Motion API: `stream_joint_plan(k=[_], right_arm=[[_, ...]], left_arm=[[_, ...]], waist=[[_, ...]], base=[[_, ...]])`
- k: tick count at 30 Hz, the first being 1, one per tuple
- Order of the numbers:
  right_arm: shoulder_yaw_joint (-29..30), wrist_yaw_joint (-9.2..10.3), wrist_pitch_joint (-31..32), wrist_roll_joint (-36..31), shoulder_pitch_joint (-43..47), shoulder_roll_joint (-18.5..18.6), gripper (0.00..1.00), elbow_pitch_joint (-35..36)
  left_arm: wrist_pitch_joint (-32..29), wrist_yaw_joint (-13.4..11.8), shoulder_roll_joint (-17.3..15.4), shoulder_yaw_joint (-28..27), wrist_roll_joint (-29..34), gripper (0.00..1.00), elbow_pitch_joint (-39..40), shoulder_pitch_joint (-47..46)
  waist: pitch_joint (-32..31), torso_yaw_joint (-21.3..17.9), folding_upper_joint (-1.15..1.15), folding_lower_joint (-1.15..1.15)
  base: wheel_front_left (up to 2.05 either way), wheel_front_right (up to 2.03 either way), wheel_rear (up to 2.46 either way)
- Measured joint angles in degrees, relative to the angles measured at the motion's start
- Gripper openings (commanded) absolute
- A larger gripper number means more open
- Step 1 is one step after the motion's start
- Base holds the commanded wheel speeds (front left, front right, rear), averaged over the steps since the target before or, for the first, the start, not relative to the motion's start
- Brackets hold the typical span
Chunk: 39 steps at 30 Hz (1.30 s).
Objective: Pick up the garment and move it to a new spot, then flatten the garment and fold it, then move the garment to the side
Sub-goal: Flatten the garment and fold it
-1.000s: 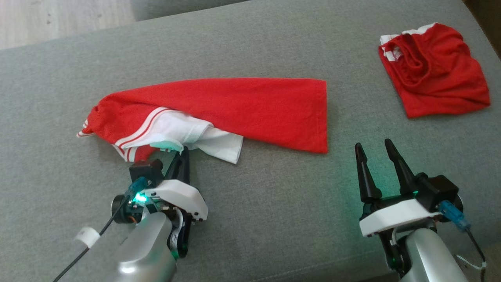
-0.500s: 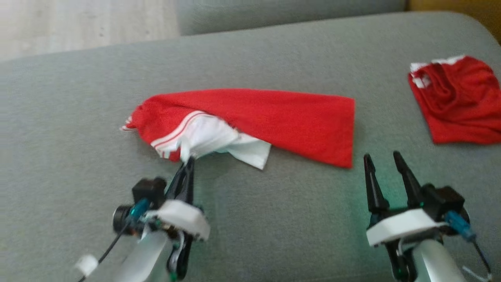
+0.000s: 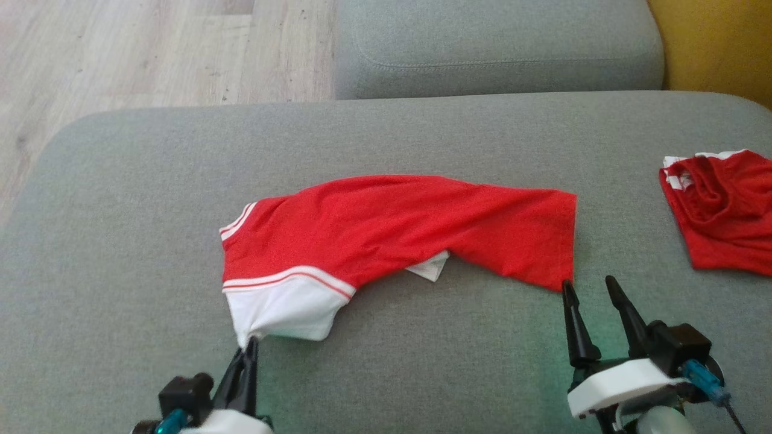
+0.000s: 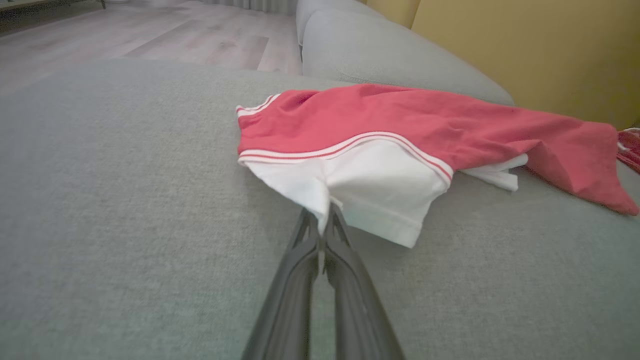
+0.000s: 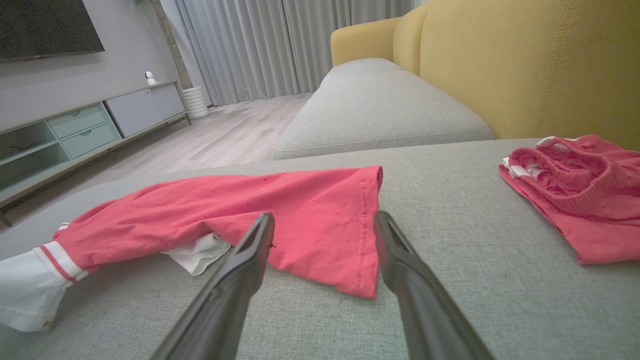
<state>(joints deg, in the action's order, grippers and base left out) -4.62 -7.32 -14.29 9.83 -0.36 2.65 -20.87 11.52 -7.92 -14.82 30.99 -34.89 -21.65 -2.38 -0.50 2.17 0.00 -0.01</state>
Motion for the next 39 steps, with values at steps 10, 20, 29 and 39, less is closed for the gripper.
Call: stream_joint_plan(k=[10, 20, 29, 39], right_arm=[[0.0, 0.00, 0.7, -0.3, 0.1, 0.0, 1.00, 0.1], [0.7, 0.00, 1.2, -0.9, 0.1, 0.0, 1.00, 0.1], [3.4, 0.00, 2.6, -2.4, -0.3, 0.0, 1.00, -1.6], [7.8, 0.00, 6.7, -5.1, -9.3, 0.0, 1.00, -12.5]], left_arm=[[-2.9, -1.6, -1.7, -1.4, -1.9, 0.00, 2.0, 1.8], [-0.7, -1.6, -1.2, -2.0, -2.4, 1.00, -1.1, 1.4], [1.9, -1.7, -1.4, -4.1, -1.3, 1.00, 1.5, 0.4], [2.7, -2.1, 0.9, -4.7, 1.4, 1.00, 6.1, 0.3]], waist=[[0.8, -1.5, 0.00, 0.01], [1.2, -2.3, 0.00, 0.01], [1.0, -0.7, 0.00, 0.01], [3.8, 2.3, 0.00, 0.02]], base=[[0.00, 0.00, 0.00], [0.00, 0.00, 0.00], [0.00, 0.00, 0.00], [0.00, 0.00, 0.00]])
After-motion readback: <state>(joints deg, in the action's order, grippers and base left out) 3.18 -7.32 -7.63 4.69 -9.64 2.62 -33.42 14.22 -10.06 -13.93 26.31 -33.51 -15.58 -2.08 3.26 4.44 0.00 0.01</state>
